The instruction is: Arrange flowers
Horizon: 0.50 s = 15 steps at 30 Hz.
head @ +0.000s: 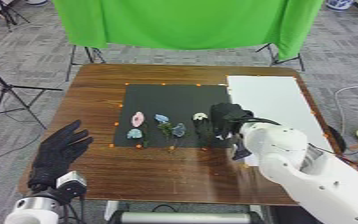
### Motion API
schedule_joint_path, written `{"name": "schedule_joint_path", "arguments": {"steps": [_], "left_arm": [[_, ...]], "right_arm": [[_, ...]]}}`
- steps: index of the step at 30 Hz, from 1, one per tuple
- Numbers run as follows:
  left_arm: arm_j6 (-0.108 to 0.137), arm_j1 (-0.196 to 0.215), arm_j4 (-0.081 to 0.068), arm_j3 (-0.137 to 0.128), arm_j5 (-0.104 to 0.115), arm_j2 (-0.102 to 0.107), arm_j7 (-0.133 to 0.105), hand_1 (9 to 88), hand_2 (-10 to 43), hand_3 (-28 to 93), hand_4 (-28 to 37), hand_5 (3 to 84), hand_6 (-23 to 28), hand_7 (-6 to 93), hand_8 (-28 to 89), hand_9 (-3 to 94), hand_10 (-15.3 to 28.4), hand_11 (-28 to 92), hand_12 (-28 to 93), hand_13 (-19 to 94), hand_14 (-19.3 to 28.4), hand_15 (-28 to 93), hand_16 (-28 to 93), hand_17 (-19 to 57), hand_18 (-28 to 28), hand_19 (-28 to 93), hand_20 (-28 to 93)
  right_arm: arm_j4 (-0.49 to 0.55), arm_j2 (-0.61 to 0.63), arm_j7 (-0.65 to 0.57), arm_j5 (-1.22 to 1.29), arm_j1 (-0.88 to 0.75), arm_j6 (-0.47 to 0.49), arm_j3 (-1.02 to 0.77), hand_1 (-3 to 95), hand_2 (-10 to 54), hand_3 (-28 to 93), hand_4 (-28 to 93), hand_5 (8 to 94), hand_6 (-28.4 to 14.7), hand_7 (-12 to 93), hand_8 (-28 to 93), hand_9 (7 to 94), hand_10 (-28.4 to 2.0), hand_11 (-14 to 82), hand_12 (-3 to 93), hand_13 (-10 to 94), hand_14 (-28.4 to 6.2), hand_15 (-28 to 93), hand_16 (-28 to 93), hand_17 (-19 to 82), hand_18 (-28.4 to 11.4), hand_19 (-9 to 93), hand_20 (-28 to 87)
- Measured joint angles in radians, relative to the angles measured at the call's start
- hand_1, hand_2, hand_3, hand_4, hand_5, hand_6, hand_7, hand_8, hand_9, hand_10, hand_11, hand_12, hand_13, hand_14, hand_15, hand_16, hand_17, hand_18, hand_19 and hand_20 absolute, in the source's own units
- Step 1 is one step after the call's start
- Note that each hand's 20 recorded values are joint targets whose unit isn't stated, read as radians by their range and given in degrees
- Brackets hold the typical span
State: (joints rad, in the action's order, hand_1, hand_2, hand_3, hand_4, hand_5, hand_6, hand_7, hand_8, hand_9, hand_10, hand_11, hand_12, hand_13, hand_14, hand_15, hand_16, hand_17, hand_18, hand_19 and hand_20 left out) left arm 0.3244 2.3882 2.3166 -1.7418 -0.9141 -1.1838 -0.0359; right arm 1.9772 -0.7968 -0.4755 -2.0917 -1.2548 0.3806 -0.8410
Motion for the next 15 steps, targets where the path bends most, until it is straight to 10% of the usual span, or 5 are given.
{"name": "schedule_joint_path", "arguments": {"steps": [15], "left_arm": [[0.000,-0.007,-0.001,0.003,0.000,0.001,-0.004,25.9,9.9,81,-20.4,37.6,10.9,15.3,-11,35.3,20.9,31,8,26,26.6,51,-11,-7.7,23.0,64,-9]], "right_arm": [[-0.015,-0.032,0.018,-0.024,0.046,-0.001,0.055,49.5,-9.5,84,-28,77.9,0.8,27,-3,91.5,-7.4,16.4,37.7,77,-5.8,79,18,31,-24.7,93,38]]}}
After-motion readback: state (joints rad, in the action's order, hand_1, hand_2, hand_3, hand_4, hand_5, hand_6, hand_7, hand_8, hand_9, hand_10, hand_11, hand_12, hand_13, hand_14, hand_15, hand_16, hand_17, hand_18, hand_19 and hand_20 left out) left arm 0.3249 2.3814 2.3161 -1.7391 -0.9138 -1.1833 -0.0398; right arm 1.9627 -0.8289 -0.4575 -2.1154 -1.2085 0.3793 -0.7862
